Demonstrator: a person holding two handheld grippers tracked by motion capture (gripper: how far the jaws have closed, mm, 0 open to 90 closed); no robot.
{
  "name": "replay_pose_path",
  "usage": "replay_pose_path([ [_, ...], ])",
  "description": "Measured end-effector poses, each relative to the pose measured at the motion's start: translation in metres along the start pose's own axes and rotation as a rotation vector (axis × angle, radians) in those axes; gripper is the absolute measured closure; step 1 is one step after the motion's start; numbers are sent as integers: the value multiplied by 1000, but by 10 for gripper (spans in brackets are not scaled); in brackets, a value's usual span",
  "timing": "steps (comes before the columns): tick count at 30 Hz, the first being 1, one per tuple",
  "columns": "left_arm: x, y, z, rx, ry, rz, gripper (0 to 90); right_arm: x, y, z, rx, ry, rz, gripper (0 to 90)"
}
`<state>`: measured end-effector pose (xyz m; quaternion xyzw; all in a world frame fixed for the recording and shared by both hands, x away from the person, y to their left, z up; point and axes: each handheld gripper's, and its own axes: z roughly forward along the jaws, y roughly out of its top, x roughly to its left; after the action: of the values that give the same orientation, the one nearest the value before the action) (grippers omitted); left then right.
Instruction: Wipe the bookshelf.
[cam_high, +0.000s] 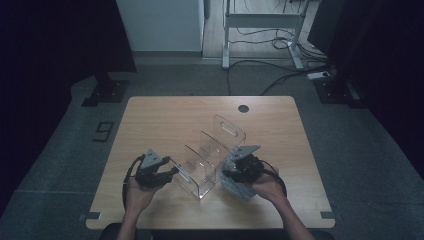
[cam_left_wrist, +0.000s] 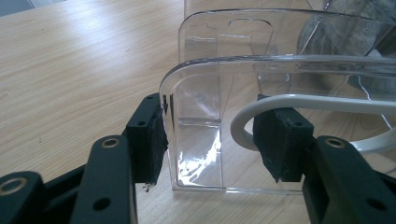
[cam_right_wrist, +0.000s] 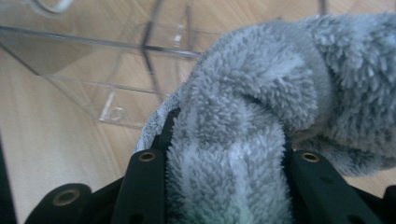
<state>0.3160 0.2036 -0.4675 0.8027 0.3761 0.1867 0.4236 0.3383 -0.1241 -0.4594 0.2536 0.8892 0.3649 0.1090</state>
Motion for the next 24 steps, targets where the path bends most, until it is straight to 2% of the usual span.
replay_pose_path([
  [5, 0, 2, 2, 1, 14, -9, 455, 10, 3, 3, 2, 34, -15, 612],
  [14, 0, 3, 5, 4, 26, -15, 455, 22, 5, 7, 3, 65, -35, 612],
  [24, -1, 5, 8, 4, 40, -20, 455, 38, 9, 11, 9, 129, -55, 611],
])
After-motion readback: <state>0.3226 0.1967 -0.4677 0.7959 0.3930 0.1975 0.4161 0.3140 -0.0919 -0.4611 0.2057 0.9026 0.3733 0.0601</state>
